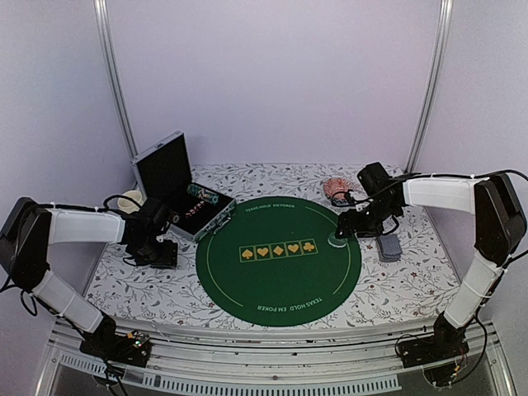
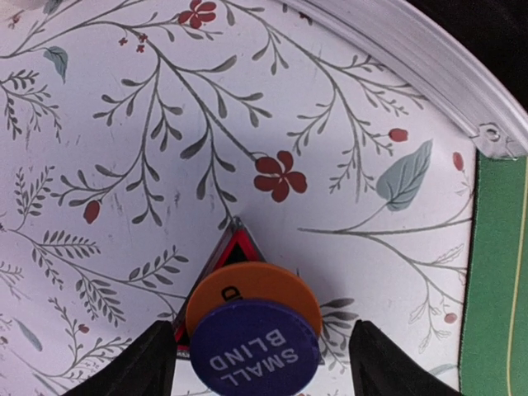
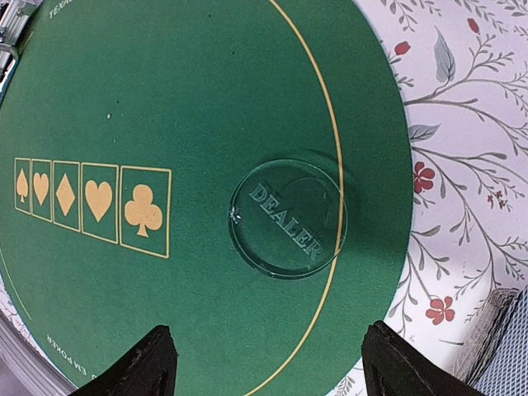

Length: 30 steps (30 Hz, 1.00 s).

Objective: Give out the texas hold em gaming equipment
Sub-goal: Pick up the small blind button from the center of the board.

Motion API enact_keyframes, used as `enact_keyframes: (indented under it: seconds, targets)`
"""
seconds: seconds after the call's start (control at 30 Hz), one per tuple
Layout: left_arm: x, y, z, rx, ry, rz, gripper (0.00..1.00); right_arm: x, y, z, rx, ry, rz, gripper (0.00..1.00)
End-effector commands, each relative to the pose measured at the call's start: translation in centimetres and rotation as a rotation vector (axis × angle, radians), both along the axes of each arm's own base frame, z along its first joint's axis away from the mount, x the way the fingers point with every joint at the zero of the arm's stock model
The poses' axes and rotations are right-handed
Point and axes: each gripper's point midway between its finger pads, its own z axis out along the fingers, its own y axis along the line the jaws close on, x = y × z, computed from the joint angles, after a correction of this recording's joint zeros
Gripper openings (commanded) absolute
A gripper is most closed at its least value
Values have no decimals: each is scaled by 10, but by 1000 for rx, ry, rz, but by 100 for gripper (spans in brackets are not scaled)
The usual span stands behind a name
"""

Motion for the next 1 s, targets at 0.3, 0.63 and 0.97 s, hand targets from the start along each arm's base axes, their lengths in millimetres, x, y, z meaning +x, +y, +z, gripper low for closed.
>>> enact_keyframes:
  seconds: [0.3,0.63,0.97]
  targets:
    - [5,-5,17,14,-47,-48,82,-6,-1,-8,-1,22,12,80]
    - [0,-1,10,30,-19,-33,70,-8,-2,-8,-2,23,12,80]
    - [-3,0,1,42,20,-21,62,-11,-3,-9,-5,28,13,80]
